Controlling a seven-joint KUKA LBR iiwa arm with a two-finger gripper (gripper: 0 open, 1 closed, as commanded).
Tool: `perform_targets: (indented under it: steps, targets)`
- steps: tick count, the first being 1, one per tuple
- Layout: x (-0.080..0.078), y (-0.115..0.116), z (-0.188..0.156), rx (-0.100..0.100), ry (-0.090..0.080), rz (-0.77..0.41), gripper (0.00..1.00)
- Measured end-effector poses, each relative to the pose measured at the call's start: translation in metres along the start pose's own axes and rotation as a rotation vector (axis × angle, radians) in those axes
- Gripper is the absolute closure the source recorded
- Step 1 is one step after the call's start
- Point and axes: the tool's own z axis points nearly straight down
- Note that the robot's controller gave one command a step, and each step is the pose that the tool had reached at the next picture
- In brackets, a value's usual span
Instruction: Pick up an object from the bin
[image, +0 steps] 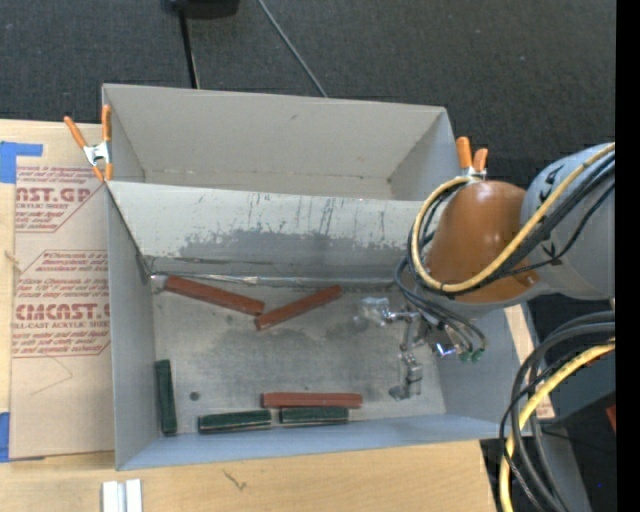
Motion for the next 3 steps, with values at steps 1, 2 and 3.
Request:
perform_targets:
  steps: [1,2,3]
  targets:
    - [0.0031,0.0213,0.0459,-0.001,0.003,0.243,1.00]
    - [0.0030,0.0211,0.0463,0.000,0.002,0.243,0.00]
    - [0.0030,0.0211,0.0463,0.000,0.002,0.243,0.00]
